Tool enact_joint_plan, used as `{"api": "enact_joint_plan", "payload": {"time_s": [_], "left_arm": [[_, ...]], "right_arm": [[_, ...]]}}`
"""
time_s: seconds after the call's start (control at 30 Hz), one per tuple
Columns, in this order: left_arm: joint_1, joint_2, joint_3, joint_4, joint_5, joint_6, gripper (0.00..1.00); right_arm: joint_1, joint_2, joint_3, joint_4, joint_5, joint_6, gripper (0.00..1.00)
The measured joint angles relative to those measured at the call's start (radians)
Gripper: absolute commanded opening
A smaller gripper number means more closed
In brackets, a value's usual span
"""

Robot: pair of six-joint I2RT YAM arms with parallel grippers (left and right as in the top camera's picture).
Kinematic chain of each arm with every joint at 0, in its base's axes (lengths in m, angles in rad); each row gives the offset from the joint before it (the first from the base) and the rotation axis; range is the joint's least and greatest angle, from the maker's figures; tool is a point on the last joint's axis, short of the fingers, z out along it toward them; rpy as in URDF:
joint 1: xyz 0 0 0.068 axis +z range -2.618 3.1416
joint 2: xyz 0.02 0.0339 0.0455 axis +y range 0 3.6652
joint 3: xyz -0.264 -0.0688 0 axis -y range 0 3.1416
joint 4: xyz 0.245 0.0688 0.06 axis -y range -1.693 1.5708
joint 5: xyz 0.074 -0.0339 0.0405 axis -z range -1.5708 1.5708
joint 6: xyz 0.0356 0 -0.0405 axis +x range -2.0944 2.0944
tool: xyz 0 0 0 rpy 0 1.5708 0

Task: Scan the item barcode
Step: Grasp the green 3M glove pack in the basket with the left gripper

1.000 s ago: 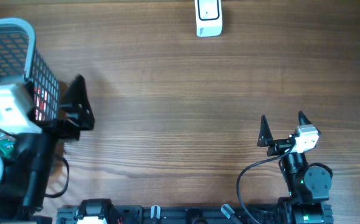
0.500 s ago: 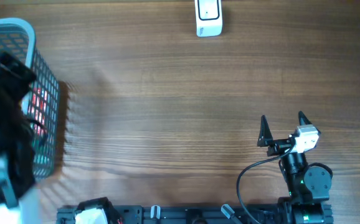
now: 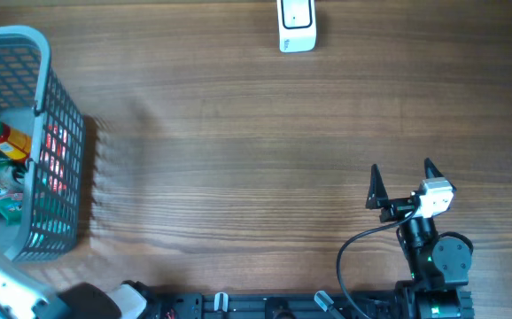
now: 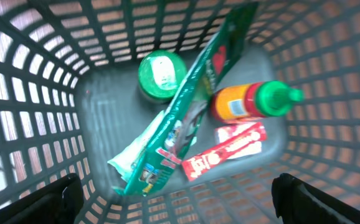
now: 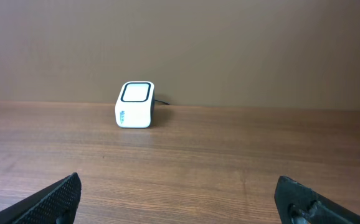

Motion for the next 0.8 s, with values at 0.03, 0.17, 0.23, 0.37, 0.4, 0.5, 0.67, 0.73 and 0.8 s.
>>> {"api": "enact_joint_plan", "payload": {"time_s": [0.03, 0.17, 0.23, 0.37, 0.4, 0.5, 0.67, 0.73, 0.8], "left_arm": [[0.007, 0.019, -0.013, 0.008, 0.003, -0.001, 1.0], [0.032, 0.083, -0.1, 0.085, 0.014, -0.001, 1.0], [0.036, 0.098, -0.182, 0.166, 0.032, -0.001, 1.0], [0.037, 0.103, -0.367, 0.328, 0.098, -0.001, 1.0], [0.037, 0.103, -0.439, 0.39, 0.114, -0.001, 1.0], [0.037, 0.105, -0.584, 0.535, 0.13, -0.001, 0.61], [0.04, 0.106, -0.654, 0.627, 0.169, -0.005, 0.11], [0.039, 0.103, -0.652, 0.635, 0.2, -0.003, 0.05], [0.039, 0.096, -0.628, 0.608, 0.221, -0.001, 0.04]], "right_arm": [[0.0, 0.0, 0.0, 0.0, 0.0, 0.0, 1.0], [0.0, 0.0, 0.0, 0.0, 0.0, 0.0, 1.0], [0.0, 0.0, 0.0, 0.0, 0.0, 0.0, 1.0], [0.0, 0.0, 0.0, 0.0, 0.0, 0.0, 1.0], [0.0, 0.0, 0.0, 0.0, 0.0, 0.0, 1.0], [0.0, -0.001, 0.0, 0.0, 0.0, 0.0, 1.0], [0.0, -0.001, 0.0, 0.0, 0.0, 0.0, 1.0], [0.0, -0.001, 0.0, 0.0, 0.0, 0.0, 1.0], [0.0, -0.001, 0.0, 0.0, 0.0, 0.0, 1.0]]}}
